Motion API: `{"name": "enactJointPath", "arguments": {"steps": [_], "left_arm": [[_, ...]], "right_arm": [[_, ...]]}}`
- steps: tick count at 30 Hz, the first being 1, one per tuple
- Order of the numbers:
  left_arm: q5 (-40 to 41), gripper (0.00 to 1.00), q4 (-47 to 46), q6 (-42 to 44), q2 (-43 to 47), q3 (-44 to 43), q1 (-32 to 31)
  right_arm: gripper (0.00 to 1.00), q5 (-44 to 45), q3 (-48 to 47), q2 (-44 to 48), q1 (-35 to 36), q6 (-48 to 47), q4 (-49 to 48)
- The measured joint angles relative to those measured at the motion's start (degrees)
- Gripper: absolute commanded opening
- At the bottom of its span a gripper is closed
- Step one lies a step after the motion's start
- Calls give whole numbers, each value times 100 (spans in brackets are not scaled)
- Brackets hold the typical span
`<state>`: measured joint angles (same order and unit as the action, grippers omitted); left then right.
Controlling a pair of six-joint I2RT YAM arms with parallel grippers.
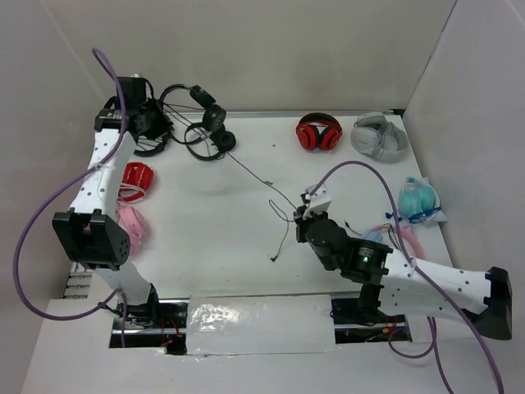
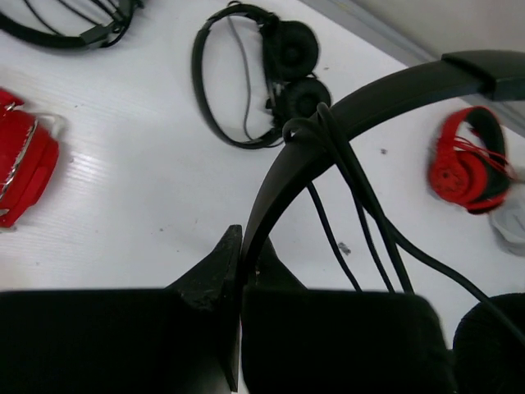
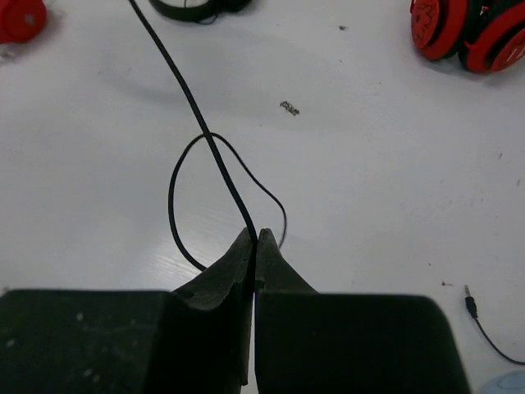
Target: Wrap the headphones
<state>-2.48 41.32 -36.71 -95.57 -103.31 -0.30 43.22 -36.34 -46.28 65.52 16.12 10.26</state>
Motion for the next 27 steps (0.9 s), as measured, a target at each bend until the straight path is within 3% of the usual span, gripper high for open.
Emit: {"name": "enactJointPath", "arguments": {"steps": [6, 14, 17, 27], "left_arm": [[1080, 0, 153, -28, -411, 20, -481], [2063, 0, 673, 221, -1246, 22, -1250], [2133, 0, 874, 516, -1427, 63, -1659], [1670, 0, -883, 2636, 46, 2275, -3167]], "right_arm": [[0, -98, -525, -417, 63, -905, -74], [0, -1335, -1810, -413, -162, -2894, -461], [0, -1873, -2271, -533, -535, -3456, -417], [0, -3742, -3768, -1849, -2944, -4245, -13]]}}
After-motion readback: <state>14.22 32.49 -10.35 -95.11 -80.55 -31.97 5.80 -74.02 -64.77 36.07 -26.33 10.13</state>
